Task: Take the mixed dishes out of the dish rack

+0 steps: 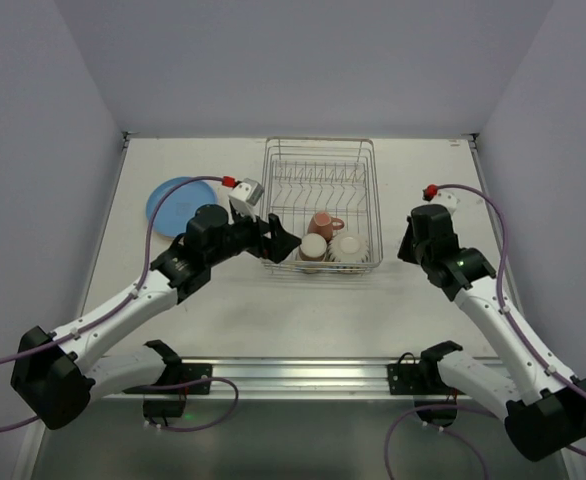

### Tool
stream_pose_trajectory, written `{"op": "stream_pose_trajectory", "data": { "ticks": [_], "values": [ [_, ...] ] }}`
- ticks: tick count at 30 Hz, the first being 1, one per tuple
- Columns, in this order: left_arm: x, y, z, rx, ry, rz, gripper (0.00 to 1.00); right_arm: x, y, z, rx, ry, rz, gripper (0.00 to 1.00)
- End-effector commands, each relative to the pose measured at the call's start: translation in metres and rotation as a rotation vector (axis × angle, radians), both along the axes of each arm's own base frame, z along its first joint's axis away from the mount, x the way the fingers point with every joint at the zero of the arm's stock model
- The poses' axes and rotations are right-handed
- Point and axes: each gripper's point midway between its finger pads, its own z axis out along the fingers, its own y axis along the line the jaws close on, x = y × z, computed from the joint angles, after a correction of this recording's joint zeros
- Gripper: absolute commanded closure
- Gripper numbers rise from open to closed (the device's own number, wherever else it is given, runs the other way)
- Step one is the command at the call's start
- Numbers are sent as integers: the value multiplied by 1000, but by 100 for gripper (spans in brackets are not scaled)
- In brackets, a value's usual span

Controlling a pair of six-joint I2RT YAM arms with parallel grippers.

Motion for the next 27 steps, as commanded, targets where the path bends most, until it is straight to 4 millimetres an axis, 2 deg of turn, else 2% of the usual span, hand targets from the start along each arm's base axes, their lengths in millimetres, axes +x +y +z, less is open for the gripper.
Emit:
{"op": "stream_pose_trajectory", "data": {
  "ticks": [1, 8, 13, 14, 15, 16, 18, 19, 20, 21, 25, 26, 27],
  "values": [
    [9, -2, 19, 2, -53, 8, 0, 15, 1, 14, -32, -26, 10, 100],
    [20, 7, 25, 33, -83, 75, 0, 33, 8, 4, -31, 47, 42, 100],
    [28, 12, 34, 68, -97, 113, 0, 59, 7, 0, -36, 95, 43, 100],
    [29, 12, 35, 68, -99, 115, 0, 67, 5, 7, -33, 85, 35, 100],
    [29, 12, 36, 66, -99, 117, 0, 73, 4, 6, -36, 93, 33, 100],
    [29, 12, 37, 63, -102, 115, 0, 79, 4, -4, -43, 127, 31, 100],
    [29, 12, 36, 58, -98, 117, 0, 95, 2, -1, -31, 129, 29, 100],
    [28, 12, 35, 58, -96, 117, 0, 103, 2, -13, -37, 167, 31, 100],
    [28, 12, 34, 59, -95, 116, 0, 110, -1, -15, -36, 176, 25, 100],
    [28, 12, 33, 61, -92, 117, 0, 122, -1, -7, -27, 158, 24, 100],
    [27, 14, 30, 68, -88, 121, 0, 159, -8, -15, -25, 181, 14, 100],
    [27, 15, 30, 71, -88, 122, 0, 174, -13, -17, -21, 188, 3, 100],
    [27, 16, 29, 75, -88, 124, 0, 180, -13, -19, -18, 200, 6, 100]
  ]
}}
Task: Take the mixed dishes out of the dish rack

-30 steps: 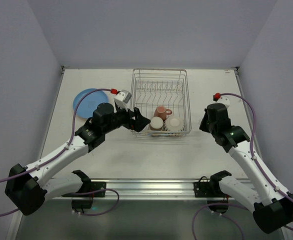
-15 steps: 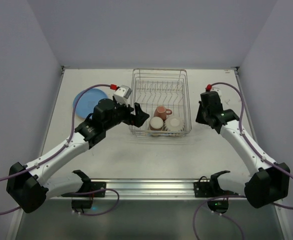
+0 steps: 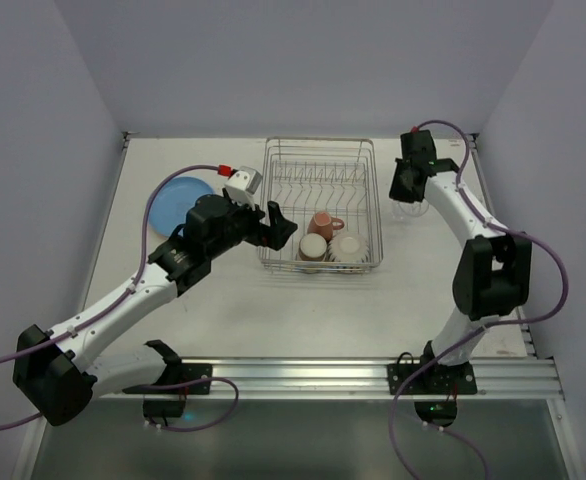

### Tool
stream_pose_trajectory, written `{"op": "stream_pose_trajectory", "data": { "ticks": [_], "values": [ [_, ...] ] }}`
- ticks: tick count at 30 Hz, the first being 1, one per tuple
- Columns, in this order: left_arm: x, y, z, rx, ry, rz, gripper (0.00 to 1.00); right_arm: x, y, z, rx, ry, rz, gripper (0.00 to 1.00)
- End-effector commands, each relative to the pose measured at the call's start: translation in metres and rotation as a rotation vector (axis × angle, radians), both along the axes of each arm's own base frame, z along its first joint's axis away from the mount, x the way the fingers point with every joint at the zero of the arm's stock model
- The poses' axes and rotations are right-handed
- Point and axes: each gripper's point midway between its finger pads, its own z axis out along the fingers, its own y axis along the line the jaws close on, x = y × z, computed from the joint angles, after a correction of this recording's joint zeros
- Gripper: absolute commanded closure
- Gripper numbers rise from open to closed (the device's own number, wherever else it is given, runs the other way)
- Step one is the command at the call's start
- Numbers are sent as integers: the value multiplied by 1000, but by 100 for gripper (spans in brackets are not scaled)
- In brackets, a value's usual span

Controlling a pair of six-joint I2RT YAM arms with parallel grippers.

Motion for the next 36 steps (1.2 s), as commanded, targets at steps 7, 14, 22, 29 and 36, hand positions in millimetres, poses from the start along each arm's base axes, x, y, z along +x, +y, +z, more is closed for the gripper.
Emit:
{"op": "stream_pose_trajectory", "data": {
  "ticks": [7, 14, 22, 29, 36],
  "values": [
    [9, 8, -2, 51, -33, 45, 0, 80, -17, 8, -26, -11, -15, 100],
    [10, 9, 7, 36, -63, 49, 0, 121, -22, -8, -53, -7, -29, 100],
    [17, 15, 9, 63, -85, 86, 0, 139, -22, -33, -60, 37, -30, 100],
    [21, 11, 3, 75, -75, 82, 0, 142, -23, -34, -56, 32, -27, 86],
    [21, 9, 2, 73, -70, 76, 0, 141, -23, -19, -52, 7, -16, 62]
  ]
}}
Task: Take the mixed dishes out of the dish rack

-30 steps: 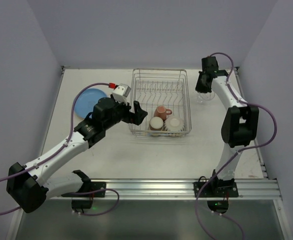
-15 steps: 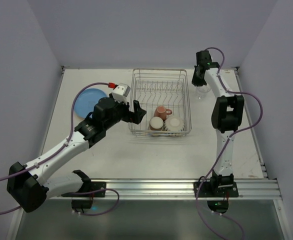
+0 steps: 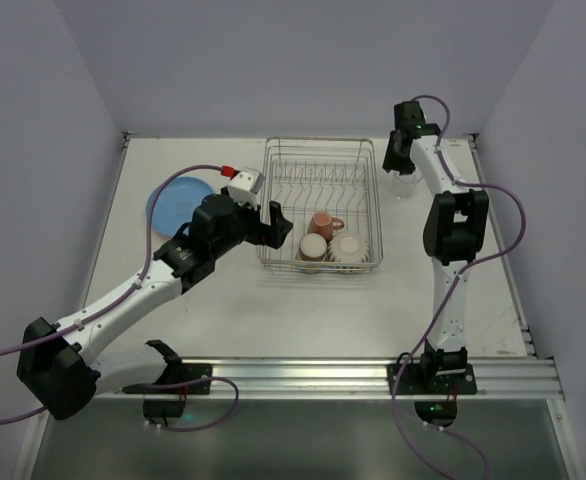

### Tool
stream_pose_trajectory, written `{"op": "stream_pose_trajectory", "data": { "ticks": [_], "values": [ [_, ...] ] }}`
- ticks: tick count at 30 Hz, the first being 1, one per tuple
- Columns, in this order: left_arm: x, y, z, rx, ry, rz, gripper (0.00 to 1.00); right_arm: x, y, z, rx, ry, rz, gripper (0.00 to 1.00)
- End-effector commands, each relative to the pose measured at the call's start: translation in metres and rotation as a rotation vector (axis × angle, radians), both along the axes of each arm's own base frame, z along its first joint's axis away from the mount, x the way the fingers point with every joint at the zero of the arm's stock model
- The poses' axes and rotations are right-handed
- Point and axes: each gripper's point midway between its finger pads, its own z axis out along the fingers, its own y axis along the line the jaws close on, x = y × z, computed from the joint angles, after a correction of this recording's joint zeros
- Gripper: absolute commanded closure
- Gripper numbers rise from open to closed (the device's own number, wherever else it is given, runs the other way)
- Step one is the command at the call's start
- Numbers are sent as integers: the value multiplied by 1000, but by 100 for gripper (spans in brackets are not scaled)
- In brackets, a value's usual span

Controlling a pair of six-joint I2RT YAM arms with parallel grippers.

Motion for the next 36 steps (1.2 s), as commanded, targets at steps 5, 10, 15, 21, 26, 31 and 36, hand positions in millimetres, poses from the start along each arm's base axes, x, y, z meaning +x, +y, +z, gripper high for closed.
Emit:
{"op": "stream_pose_trajectory", "data": {
  "ticks": [5, 10, 15, 21, 26, 31, 36],
  "values": [
    [6, -2, 19, -16, -62, 1, 0, -3, 2, 50, 16, -88, 21, 56],
    [8, -2, 20, -7, -61, 2, 0, -12, 2, 78, 35, -165, 20, 51],
    [11, -5, 28, 5, -67, -7, 0, -34, 2, 115, 52, -229, 23, 47],
    [17, -14, 29, 15, -60, -35, 0, -70, 9, 143, 104, -289, 45, 46],
    [22, -28, 28, 23, -27, -79, 0, -108, 23, 139, 188, -310, 92, 43],
    [30, -43, 15, 43, 28, -112, 0, -153, 36, 135, 247, -339, 133, 41],
    [40, -56, 3, 97, 55, -144, 0, -188, 50, 135, 302, -364, 189, 39]
  ]
}}
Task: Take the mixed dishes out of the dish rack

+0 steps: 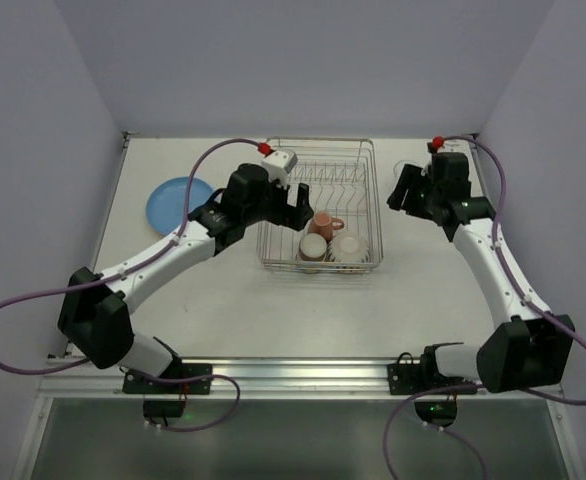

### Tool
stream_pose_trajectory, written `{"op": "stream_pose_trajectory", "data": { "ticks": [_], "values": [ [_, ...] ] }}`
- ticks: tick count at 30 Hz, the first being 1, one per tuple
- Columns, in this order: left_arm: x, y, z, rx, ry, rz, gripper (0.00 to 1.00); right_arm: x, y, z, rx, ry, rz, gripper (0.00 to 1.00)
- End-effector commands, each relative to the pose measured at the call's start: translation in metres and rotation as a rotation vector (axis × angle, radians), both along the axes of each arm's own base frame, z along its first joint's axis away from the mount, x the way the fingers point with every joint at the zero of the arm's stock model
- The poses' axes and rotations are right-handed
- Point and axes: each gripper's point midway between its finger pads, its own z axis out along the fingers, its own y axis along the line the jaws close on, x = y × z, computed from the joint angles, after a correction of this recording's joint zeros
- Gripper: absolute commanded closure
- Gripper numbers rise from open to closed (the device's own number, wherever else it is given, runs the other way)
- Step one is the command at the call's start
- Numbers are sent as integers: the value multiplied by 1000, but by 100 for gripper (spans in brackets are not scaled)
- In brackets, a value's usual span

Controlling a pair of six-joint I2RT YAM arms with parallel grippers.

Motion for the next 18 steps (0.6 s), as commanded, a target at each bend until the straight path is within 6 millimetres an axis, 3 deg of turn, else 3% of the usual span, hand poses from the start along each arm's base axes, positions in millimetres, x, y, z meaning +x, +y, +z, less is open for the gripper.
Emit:
{"op": "stream_pose_trajectory", "data": {
  "ticks": [1, 2, 3, 4, 5, 9, 15, 18],
  "values": [
    [3, -15, 18, 21, -40, -81, 0, -16, 19, 17, 81, -91, 70, 39],
    [3, -18, 18, 26, -45, -104, 0, -23, 21, 26, 96, -128, 81, 39],
    [1, -23, 15, 43, -52, -159, 0, -28, 24, 25, 109, -134, 91, 39],
    [3, -26, 22, 40, -70, -176, 0, -38, 27, 12, 124, -108, 108, 39],
    [5, -28, 21, 61, -89, -198, 0, -44, 27, 20, 133, -149, 114, 38],
    [12, -33, 23, 108, -200, -271, 0, -57, 27, 19, 133, -174, 130, 36],
    [6, -53, 0, 185, -292, -514, 0, -65, 32, 24, 153, -181, 156, 35],
    [14, -55, -13, 222, -270, -516, 0, -66, 30, 27, 151, -187, 145, 35]
  ]
}}
